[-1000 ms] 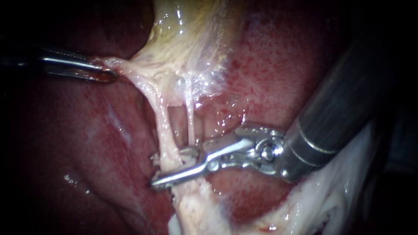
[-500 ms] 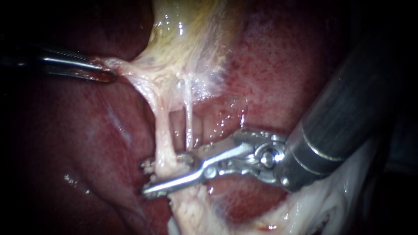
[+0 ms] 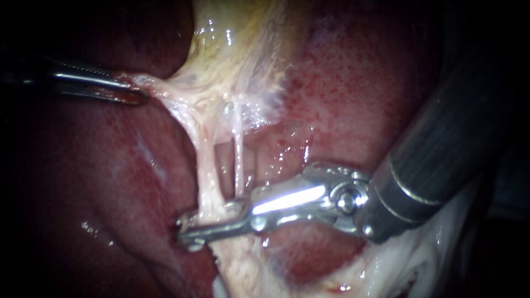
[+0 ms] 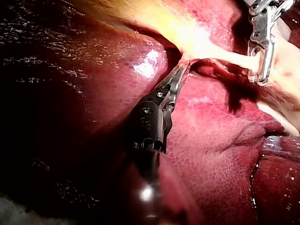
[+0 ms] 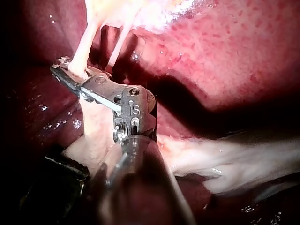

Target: Clipping second clip left tube

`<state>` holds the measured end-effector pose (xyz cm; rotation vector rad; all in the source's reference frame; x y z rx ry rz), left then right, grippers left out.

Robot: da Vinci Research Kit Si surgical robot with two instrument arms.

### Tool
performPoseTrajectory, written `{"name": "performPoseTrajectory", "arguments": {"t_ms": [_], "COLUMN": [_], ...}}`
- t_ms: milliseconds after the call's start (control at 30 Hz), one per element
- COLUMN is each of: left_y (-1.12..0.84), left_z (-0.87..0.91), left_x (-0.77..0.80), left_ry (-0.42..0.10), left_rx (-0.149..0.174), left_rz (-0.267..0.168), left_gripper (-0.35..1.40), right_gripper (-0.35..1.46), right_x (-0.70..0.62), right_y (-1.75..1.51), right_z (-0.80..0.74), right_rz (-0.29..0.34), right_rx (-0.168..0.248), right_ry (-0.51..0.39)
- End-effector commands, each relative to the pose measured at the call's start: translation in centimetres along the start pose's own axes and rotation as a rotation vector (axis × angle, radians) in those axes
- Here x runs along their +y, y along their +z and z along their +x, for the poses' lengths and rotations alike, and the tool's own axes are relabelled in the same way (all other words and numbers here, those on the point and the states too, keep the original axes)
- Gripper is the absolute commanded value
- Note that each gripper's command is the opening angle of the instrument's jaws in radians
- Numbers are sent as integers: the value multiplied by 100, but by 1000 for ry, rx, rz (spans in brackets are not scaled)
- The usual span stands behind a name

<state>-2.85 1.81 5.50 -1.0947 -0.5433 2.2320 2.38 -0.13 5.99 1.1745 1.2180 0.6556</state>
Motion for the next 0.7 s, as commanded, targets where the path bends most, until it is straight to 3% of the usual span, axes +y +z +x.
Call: {"name": "performPoseTrajectory", "arguments": {"t_ms": [33, 100, 700], "left_y": [0, 0, 0], "left_z": [0, 0, 0], "left_x": [0, 0, -2], "left_ry": [0, 0, -6], "left_rx": [0, 0, 0], "left_rz": [0, 0, 0], "left_gripper": [-35, -35, -35], "right_gripper": [-29, -35, -35], "right_x": [0, 0, -2], "right_y": [0, 0, 1], "right_z": [0, 0, -4], "right_rz": [0, 0, -2], "right_rx": [0, 0, -8], "right_ry": [12, 29, 51]}}
